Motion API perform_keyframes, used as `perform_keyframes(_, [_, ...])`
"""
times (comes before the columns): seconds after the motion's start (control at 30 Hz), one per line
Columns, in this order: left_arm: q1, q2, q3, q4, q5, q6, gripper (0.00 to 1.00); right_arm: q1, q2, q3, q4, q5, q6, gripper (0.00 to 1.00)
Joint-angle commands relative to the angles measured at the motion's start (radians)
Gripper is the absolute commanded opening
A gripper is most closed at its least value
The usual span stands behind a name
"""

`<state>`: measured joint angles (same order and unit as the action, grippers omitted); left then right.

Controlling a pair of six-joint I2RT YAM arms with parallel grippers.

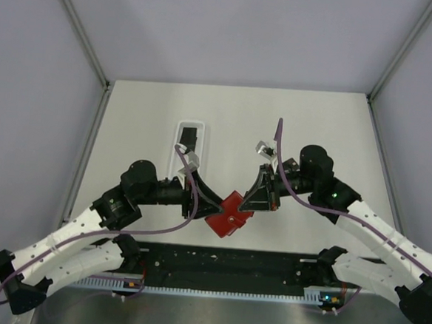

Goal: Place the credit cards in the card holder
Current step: Open the card holder.

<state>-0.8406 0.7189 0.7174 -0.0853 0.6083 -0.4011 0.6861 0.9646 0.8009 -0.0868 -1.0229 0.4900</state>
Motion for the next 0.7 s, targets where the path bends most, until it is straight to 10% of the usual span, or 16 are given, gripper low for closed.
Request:
perform_keyframes(0.0, [-0.002,0.020,0.016,0.074,0.080,-0.005,0.36,-0.002,-0.017,0.058,0.024,-0.026,-0.022,0.00])
perform_keyframes(0.67, [-0.002,0.073,-0.009,0.150,0.162,-0.030,0.36,-0.002,0.006,0.075,0.051,-0.022,-0.010,0.00])
